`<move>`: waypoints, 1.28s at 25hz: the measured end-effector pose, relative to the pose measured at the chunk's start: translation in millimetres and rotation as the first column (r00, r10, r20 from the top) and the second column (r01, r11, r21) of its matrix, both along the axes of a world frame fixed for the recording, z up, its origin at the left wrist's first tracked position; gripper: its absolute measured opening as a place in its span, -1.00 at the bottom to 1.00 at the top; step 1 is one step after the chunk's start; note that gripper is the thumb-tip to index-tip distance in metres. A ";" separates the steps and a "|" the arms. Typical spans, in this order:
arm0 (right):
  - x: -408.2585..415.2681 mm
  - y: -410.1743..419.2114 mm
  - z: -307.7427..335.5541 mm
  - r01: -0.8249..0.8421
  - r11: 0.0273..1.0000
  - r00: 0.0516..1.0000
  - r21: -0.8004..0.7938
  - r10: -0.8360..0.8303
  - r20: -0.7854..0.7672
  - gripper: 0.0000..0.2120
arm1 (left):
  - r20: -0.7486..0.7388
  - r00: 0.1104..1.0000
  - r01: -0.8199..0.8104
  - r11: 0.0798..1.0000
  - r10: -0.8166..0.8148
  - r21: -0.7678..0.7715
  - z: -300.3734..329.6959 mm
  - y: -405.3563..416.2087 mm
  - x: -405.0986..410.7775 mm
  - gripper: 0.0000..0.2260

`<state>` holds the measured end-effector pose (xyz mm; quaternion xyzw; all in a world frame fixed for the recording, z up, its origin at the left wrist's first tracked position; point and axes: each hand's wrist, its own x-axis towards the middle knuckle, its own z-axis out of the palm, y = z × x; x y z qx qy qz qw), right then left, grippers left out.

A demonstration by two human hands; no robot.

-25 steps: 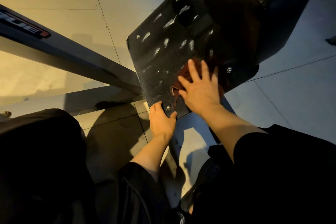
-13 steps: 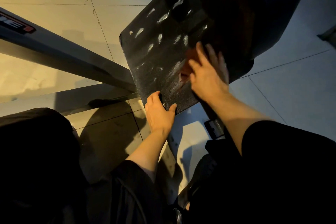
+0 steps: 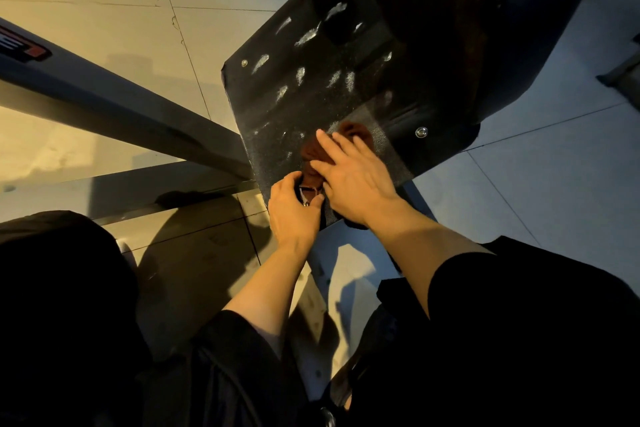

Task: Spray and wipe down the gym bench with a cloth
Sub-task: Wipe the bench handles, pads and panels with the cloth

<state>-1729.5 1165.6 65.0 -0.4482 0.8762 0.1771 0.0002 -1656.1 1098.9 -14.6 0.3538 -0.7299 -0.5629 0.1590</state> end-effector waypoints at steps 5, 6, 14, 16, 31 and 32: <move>-39.6 9.6 36.4 0.298 0.904 0.921 -0.306 -0.357 -0.157 -0.52 | 0.034 0.999 0.008 1.000 -0.008 0.004 -3.5 2.2 -3.4 -0.52; -42.6 10.3 37.8 0.329 0.883 0.891 -0.336 -0.408 -0.199 -0.51 | 0.030 1.000 -0.001 1.000 0.001 0.008 -3.5 2.3 -3.5 -0.53; -19.8 -15.7 7.8 0.161 0.985 0.982 -0.057 -0.166 -0.087 -0.46 | 0.036 0.999 -0.009 0.999 0.010 -0.038 -3.2 2.1 -3.0 -0.55; -11.7 -15.8 3.7 0.106 0.994 0.994 -0.004 -0.106 -0.019 -0.47 | 0.036 0.999 -0.009 0.999 0.011 -0.046 -4.3 1.6 -3.4 -0.54; -17.1 -22.3 11.1 0.174 0.983 0.981 -0.057 -0.178 -0.081 -0.46 | 0.032 0.999 -0.034 0.999 0.035 -0.037 -0.3 5.4 -8.3 -0.55; -13.9 -23.5 5.6 0.129 0.991 0.990 -0.027 -0.130 -0.047 -0.47 | 0.029 0.999 -0.041 0.998 0.042 -0.039 -2.7 4.1 -7.9 -0.56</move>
